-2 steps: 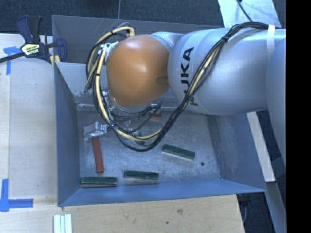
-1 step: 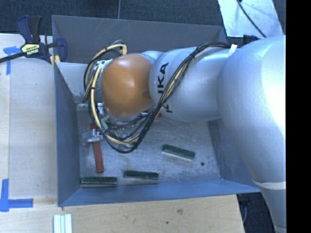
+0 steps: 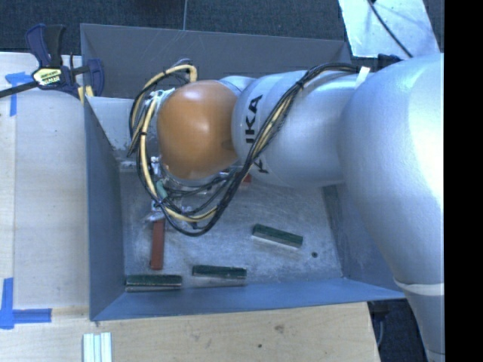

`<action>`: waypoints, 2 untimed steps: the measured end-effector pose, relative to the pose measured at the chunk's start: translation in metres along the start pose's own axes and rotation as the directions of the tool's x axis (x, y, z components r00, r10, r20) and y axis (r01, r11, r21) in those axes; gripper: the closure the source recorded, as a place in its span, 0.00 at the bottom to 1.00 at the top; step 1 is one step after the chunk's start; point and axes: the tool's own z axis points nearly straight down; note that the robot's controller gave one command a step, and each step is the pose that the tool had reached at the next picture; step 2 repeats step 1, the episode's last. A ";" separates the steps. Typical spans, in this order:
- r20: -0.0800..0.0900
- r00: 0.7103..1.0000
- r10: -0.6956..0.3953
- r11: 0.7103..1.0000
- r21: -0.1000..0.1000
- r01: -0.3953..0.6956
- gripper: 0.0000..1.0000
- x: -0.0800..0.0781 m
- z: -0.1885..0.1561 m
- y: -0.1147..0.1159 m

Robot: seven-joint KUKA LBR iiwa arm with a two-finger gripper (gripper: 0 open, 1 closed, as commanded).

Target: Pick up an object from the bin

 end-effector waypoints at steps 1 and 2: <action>0.002 1.000 0.021 1.000 0.006 -0.021 1.00 -0.012 -0.113 0.026; 0.002 1.000 0.021 1.000 0.006 -0.021 1.00 -0.012 -0.113 0.026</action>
Offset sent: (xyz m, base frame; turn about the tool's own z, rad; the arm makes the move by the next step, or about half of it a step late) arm -0.0254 0.0139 0.1075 0.0219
